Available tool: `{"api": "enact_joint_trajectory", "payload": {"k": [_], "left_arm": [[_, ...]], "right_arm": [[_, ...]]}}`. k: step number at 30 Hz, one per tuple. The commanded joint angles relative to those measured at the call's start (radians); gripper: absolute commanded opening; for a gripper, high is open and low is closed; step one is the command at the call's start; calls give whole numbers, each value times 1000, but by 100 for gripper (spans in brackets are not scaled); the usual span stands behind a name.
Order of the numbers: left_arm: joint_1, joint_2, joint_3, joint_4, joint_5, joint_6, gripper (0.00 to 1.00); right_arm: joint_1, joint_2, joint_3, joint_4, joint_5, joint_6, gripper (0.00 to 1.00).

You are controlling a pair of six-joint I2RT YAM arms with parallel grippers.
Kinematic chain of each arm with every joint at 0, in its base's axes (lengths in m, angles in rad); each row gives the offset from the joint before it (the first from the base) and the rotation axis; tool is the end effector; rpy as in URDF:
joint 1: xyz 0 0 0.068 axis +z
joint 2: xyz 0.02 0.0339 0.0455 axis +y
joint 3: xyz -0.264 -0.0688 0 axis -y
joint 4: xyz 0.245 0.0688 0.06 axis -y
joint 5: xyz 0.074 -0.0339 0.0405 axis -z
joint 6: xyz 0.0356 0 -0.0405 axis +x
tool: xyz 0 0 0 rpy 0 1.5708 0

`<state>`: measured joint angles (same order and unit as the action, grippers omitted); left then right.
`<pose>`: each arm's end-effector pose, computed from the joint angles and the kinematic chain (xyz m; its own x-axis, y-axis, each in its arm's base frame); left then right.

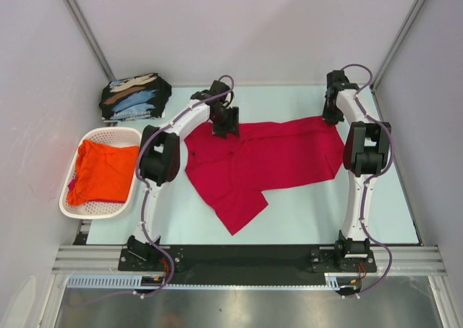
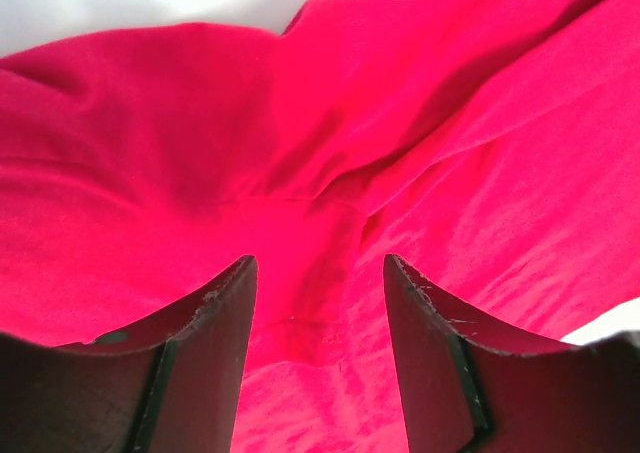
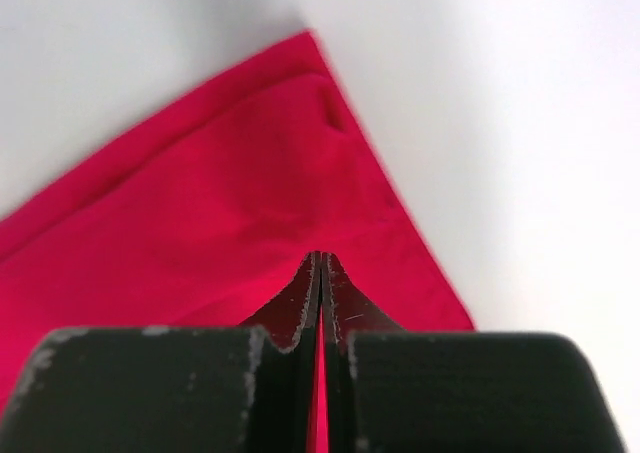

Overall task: Fold and stack the t-shirts
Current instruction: Fold the flattened tshirt in 1/3 of the way

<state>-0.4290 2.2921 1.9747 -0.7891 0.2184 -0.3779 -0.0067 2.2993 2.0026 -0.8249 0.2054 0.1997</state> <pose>0.4465 -0.2127 0.1950 -0.9381 0.0330 -0.3447 0.1594 0.9249 -0.3453 0.4948 -0.0106 0.1982 -0.8640 0.2000 -0.4621 0.2719 0.9577 -0.0939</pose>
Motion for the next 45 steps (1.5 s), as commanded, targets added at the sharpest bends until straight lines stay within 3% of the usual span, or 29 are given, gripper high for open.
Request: {"api": "enact_joint_trajectory", "payload": {"k": [1,9,15,18,20,23,27,31,34,45], "left_arm": [[18,-57,-13,-24,-27,-19,59],[52,-131,-94,-13,-47,-21,58],[58,-161,-131,-15,-40,-10,57],[58,-175,-158,-21,-31,2,64],[58,-201,-183,-24,-31,7,73],[58,-247,-244,-29,-45,11,76],[58,-292,-350,-29,-28,13,77],[58,-321,-425,-10,-21,22,77],[58,-327,-454,-4,-11,28,78],[56,-356,-478,4,6,45,78]], "right_arm": [[4,-9,21,-59,201,-2,0],[4,54,38,-126,227,36,0],[4,-103,-62,-14,109,4,0],[4,-165,-91,-78,88,14,1],[28,-249,-184,-109,74,30,4],[31,-355,-345,-123,42,46,12],[39,-510,-467,-158,-41,70,25],[73,-538,-556,-192,-50,83,31],[105,-526,-608,-181,-35,96,45],[223,-342,-515,-200,282,90,42]]}}
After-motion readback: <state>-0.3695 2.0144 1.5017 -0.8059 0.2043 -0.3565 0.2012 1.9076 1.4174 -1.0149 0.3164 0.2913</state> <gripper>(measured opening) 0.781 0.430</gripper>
